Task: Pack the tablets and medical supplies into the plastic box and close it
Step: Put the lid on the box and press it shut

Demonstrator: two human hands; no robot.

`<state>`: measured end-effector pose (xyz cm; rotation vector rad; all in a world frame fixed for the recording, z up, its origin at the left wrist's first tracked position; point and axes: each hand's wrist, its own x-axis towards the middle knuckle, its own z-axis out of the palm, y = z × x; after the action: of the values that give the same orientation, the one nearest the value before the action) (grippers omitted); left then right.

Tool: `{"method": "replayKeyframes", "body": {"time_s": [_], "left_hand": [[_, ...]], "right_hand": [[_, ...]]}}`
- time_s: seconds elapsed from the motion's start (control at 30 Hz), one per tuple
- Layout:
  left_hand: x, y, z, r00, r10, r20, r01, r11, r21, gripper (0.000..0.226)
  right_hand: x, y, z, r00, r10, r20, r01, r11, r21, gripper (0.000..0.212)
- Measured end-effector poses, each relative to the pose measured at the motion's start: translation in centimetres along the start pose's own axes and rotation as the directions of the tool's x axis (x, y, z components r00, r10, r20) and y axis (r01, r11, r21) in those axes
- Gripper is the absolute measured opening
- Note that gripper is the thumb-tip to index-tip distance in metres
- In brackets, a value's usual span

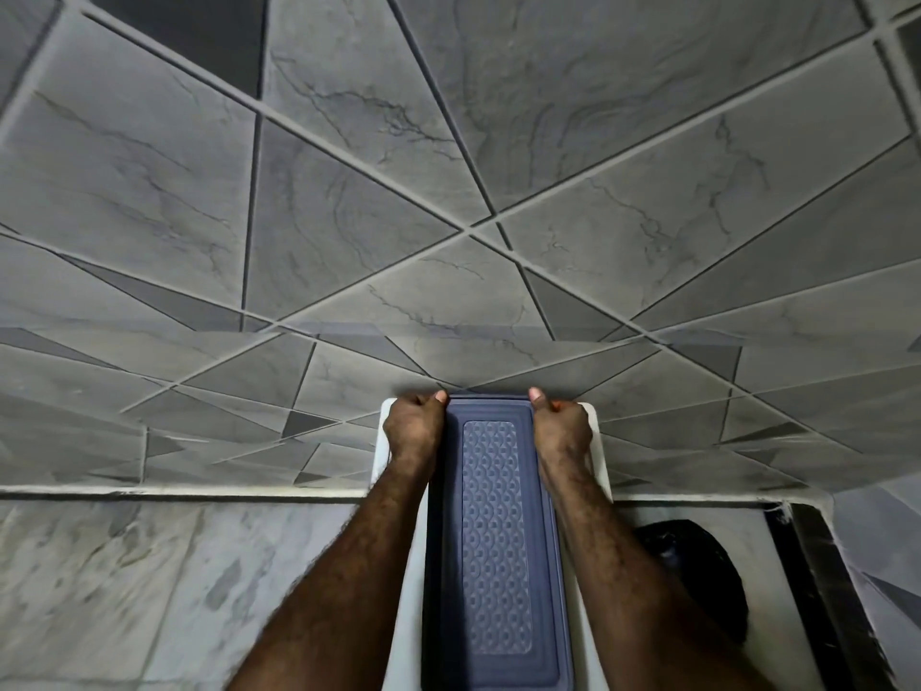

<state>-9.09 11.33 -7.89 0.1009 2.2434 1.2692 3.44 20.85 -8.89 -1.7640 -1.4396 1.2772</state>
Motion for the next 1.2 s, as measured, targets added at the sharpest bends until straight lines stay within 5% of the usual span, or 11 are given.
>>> {"method": "replayKeyframes", "body": {"time_s": [0.13,0.3,0.47,0.87,1.2], "left_hand": [[-1.2,-0.5,-0.4,0.996,0.085,-0.007,-0.085,0.996,0.033,0.036],[-5.1,-3.9,-1.9,0.977,0.213,0.019,-0.212,0.959,0.186,0.036],[-7.8,-5.8,-2.3,0.991,0.134,0.027,-0.136,0.972,0.193,0.044],[-8.8,-5.9,-2.8,0.982,0.188,0.033,-0.19,0.958,0.213,0.044],[-14.6,-10.9,-4.6,0.981,0.191,0.044,-0.196,0.95,0.245,0.036]], "right_hand": [[-0.5,-0.2,-0.9,1.0,-0.014,0.007,0.014,0.999,0.036,0.046],[-3.6,2.9,-3.0,0.99,-0.098,0.101,0.114,0.98,-0.166,0.045],[-5.9,4.3,-3.9,0.991,-0.096,0.098,0.112,0.98,-0.167,0.041],[-7.4,3.9,-4.6,0.991,-0.106,0.077,0.116,0.983,-0.144,0.036],[-13.6,8.3,-7.9,0.984,-0.096,0.149,0.143,0.927,-0.348,0.036]]}}
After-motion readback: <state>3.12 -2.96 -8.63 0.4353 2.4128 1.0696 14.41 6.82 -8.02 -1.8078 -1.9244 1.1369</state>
